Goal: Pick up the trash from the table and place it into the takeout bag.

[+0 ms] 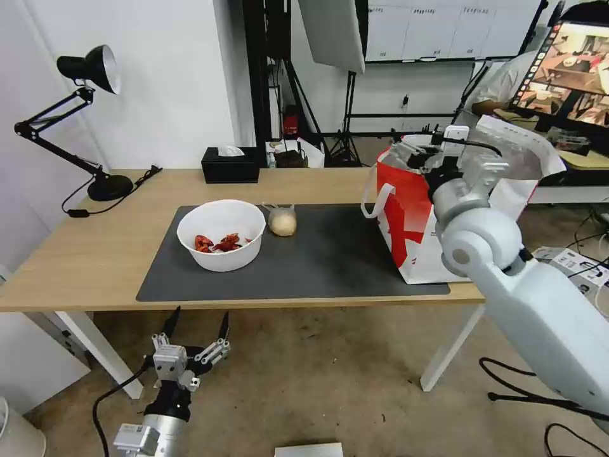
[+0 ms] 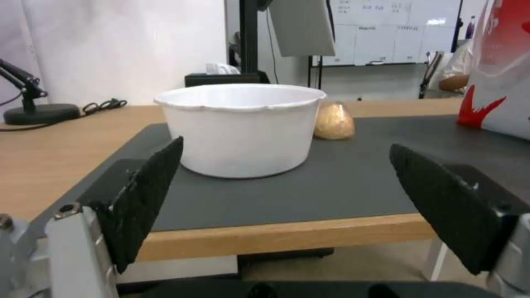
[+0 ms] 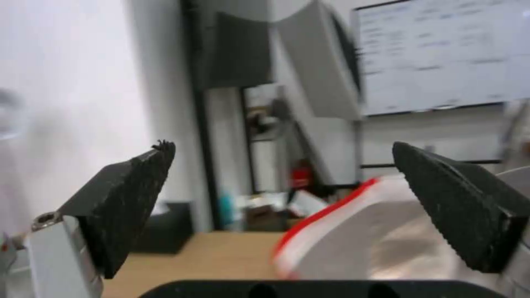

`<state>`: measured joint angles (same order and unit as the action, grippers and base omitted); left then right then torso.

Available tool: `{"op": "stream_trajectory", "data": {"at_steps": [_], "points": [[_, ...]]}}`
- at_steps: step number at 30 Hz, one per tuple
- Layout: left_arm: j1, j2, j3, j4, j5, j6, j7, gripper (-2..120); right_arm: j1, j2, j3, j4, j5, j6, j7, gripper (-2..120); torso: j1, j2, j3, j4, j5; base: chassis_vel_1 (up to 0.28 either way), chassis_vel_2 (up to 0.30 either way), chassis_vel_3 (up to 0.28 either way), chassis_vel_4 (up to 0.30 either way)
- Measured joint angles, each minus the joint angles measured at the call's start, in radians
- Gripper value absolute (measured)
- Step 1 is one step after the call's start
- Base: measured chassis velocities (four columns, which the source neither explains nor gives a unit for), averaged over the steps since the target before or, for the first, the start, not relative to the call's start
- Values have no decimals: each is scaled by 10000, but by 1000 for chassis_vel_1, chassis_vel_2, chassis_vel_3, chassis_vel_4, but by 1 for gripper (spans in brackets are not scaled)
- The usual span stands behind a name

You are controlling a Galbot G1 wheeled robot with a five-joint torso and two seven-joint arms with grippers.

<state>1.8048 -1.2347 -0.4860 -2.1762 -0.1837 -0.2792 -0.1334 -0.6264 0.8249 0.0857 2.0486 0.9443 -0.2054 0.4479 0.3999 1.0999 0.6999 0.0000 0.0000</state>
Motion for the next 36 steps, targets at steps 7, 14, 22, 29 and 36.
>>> {"op": "stream_trajectory", "data": {"at_steps": [7, 14, 22, 29, 36], "points": [[-144, -1, 54, 102, 0, -35, 12, 100, -2476, -613, 844, 1227, -38, 994, -2188, 100, 0, 1, -1, 0, 0, 0, 0, 0, 0], [-233, 10, 123, 211, 4, -77, 19, 100, -5615, -704, 2063, 1548, -1110, 2285, -3768, 100, 0, 1, 0, -1, 1, 0, 0, 0, 0], [-234, 4, 171, 306, 29, -119, 37, 100, -7831, 75, 2477, 1185, -2713, 3736, -4402, 100, -1, 1, 0, 0, -1, 0, 0, 0, 0], [-181, -39, 212, 537, 102, -161, 44, 100, -9314, 1216, 2280, -22, -4236, 4757, -4764, 100, -1, 2, 0, -1, 1, 0, 0, 0, 0], [-125, -52, 285, 708, 239, -171, 50, 100, -9474, 1591, 2044, -516, -4641, 4929, -4821, 100, 0, 2, 0, 0, -1, 0, 0, 0, 0]]}}
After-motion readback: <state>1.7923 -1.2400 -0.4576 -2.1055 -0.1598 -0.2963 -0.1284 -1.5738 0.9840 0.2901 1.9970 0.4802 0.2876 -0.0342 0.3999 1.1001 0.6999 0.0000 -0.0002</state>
